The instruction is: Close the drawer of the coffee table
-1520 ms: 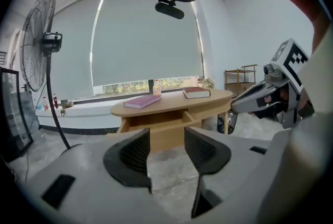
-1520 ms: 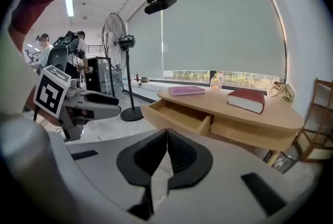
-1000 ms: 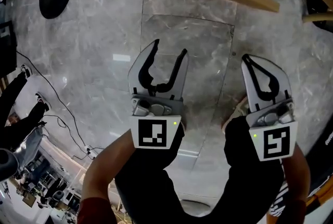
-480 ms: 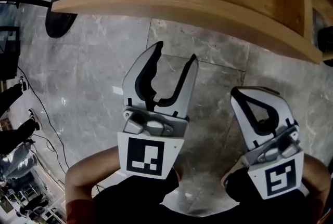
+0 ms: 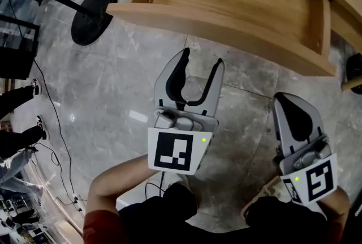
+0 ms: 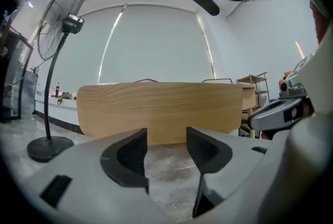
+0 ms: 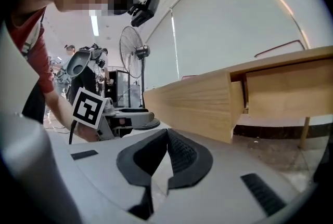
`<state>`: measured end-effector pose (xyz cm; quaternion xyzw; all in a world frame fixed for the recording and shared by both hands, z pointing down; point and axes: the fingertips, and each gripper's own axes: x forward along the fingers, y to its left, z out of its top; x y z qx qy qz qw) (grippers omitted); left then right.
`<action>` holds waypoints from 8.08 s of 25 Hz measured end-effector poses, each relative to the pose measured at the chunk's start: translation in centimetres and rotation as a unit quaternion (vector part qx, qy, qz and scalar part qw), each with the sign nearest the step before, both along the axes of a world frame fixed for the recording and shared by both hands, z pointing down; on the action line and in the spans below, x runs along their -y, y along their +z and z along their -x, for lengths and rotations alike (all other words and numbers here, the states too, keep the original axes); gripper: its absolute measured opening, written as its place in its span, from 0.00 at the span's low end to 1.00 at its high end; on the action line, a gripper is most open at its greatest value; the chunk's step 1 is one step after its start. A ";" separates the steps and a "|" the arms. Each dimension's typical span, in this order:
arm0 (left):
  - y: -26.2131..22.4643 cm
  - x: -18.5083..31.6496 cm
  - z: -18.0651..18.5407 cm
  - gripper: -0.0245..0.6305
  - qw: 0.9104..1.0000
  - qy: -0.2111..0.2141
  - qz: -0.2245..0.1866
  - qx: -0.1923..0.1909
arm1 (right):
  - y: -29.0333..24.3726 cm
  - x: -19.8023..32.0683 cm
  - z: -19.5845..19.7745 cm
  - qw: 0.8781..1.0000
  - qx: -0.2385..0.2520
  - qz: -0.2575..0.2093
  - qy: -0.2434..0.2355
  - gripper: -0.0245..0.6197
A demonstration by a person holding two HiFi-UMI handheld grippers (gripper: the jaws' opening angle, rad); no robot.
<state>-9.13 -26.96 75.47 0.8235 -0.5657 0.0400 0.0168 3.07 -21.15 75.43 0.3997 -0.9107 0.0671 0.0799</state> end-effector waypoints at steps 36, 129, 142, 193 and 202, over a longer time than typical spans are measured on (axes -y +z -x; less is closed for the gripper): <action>-1.1 3.0 0.0 0.38 0.998 -0.015 -0.042 0.035 | -0.3 0.7 -1.9 0.996 0.001 -0.034 0.079 0.04; 1.9 5.3 -3.1 0.38 0.997 0.054 -0.021 0.040 | 1.0 1.7 -4.5 0.991 -0.014 -0.034 0.127 0.04; 3.7 -2.8 -2.3 0.38 0.998 0.062 -0.012 0.006 | 0.9 1.0 -4.1 0.992 -0.012 -0.033 0.124 0.04; 7.2 -3.9 -3.5 0.05 0.993 0.095 0.003 0.063 | 2.4 0.9 -3.9 0.992 -0.020 -0.016 0.121 0.04; 9.3 -3.6 -3.6 0.05 0.987 0.118 -0.007 0.106 | 5.7 3.0 -5.0 0.993 -0.032 -0.007 0.115 0.03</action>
